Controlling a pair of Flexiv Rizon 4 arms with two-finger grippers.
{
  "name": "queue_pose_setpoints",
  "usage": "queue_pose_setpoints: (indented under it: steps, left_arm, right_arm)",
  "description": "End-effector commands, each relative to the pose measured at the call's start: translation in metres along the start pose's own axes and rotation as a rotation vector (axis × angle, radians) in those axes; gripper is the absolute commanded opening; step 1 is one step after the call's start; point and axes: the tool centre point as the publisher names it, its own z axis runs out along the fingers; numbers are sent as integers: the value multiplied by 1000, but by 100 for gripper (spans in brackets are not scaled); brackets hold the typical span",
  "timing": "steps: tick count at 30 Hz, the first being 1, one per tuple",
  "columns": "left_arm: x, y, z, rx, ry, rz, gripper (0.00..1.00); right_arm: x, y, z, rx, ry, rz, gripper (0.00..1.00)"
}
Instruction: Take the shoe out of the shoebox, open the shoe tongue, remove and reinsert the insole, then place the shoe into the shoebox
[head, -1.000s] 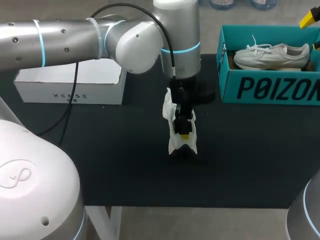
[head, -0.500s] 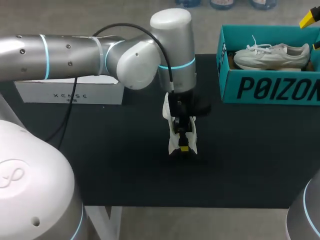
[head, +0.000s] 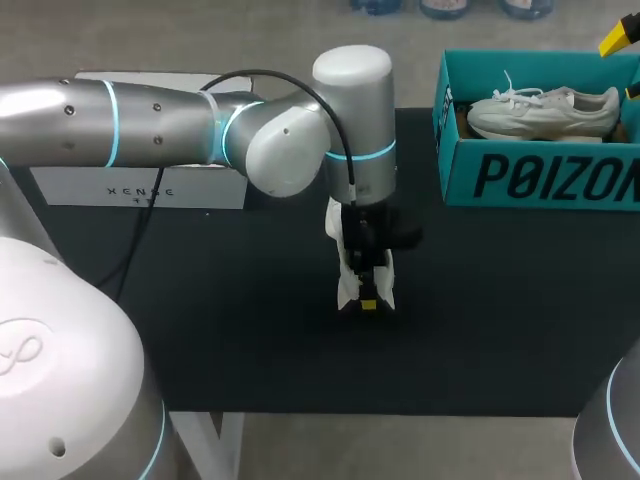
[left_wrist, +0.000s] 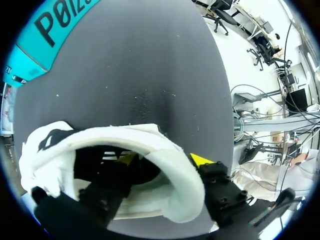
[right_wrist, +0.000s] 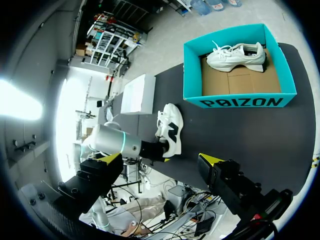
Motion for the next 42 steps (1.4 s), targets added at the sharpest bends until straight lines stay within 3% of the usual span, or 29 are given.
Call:
queue_pose_setpoints:
  steps: [1, 5, 10, 23, 26, 42]
  left_arm:
    - [-1, -1, 4, -19, -25, 7, 0]
    - [11, 1, -19, -33, -61, 51, 0]
    - [24, 12, -63, 3, -76, 120, 0]
    - [45, 45, -138, -67, -32, 314, 0]
    - [49, 51, -145, -124, -31, 360, 0]
    - [50, 53, -147, -127, -34, 357, 0]
  right_arm:
    - [0, 2, 0, 4, -3, 1, 100]
    - [0, 2, 0, 4, -3, 1, 100]
    - [0, 2, 0, 4, -3, 1, 100]
    - [0, 2, 0, 4, -3, 1, 100]
    - [0, 2, 0, 4, -3, 1, 100]
    - [0, 2, 0, 4, -3, 1, 100]
